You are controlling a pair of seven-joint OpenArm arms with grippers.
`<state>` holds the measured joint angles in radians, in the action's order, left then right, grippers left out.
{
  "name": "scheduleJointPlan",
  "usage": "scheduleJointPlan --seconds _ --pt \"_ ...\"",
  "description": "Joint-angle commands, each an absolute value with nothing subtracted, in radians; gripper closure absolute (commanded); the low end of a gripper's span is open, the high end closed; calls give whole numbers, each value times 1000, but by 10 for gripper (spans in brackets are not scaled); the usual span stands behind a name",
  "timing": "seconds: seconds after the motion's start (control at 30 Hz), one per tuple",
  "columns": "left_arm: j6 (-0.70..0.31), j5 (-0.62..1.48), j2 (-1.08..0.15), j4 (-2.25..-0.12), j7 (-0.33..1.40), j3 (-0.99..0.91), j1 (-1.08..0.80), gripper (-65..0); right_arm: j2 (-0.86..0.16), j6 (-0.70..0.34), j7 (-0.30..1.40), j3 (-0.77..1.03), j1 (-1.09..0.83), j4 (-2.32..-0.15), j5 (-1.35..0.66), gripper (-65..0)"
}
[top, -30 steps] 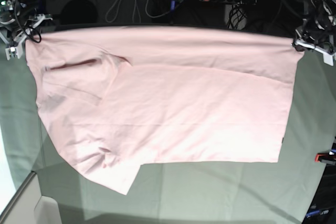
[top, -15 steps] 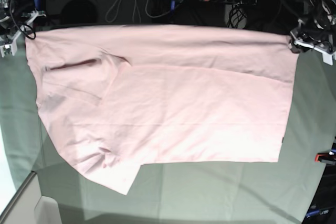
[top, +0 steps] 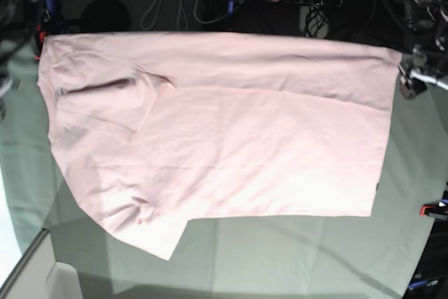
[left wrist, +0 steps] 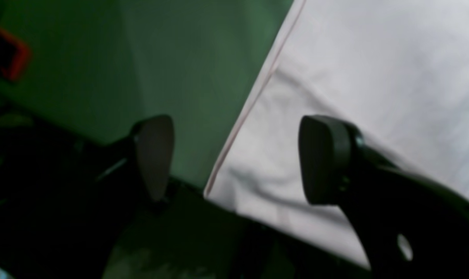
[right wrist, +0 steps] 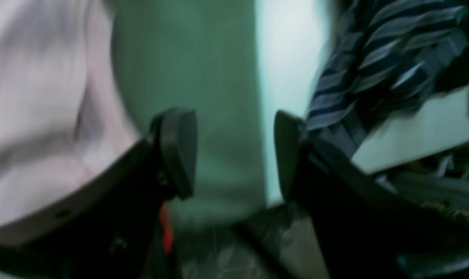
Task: Layout the t-shirt on the table in an organized manner, then fold the t-shirt properly
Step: 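Move both grippers to the shirt's opposite edge and grasp its corners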
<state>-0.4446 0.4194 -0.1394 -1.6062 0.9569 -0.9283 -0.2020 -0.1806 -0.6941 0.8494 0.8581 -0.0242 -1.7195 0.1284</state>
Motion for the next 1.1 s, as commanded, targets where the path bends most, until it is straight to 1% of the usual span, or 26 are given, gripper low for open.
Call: scheduleJointPlan --seconds 0.0,0.1,0.2,0.27,0.43,0.57,0.67,0.77,0.8,0.9,1.0,1.07 --pt "-446 435 -157 -1624 940 -931 -171 -487 -194 -698 828 829 30 -1698 130 -322" --pt "-446 432 -153 -1618 940 -931 -119 -486 -228 -698 825 705 162 -1549 179 -322" --pt "-437 430 -151 -1618 940 -931 -77 -488 -248 -698 805 587 303 -1348 234 -324" --pt "-437 433 -151 -1618 944 -931 -50 -490 -248 -698 763 558 383 -1224 265 -325" --pt "-437 430 -151 -1620 946 -931 -4 -490 -249 -698 582 552 535 -908 305 -326" --pt "-437 426 -153 -1618 940 -929 13 -491 -280 -698 415 552 593 -679 305 -326" --pt "-437 426 -159 -1618 938 -926 15 -491 -297 -698 271 552 604 -564 305 -326" --pt "-437 426 -160 -1616 938 -926 15 -491 -300 -698 147 552 602 -498 305 -326" --pt "-437 426 -160 -1612 938 -926 15 -491 -300 -684 114 552 602 -484 305 -326" --pt "-437 426 -160 -1581 938 -923 30 -491 -302 -565 48 552 601 -463 305 -326" --pt "-437 426 -160 -1549 938 -924 39 -491 -302 -461 31 552 598 -463 305 -326" --pt "-435 426 -160 -1541 938 -924 41 -491 -302 -426 31 553 598 -463 305 -326"
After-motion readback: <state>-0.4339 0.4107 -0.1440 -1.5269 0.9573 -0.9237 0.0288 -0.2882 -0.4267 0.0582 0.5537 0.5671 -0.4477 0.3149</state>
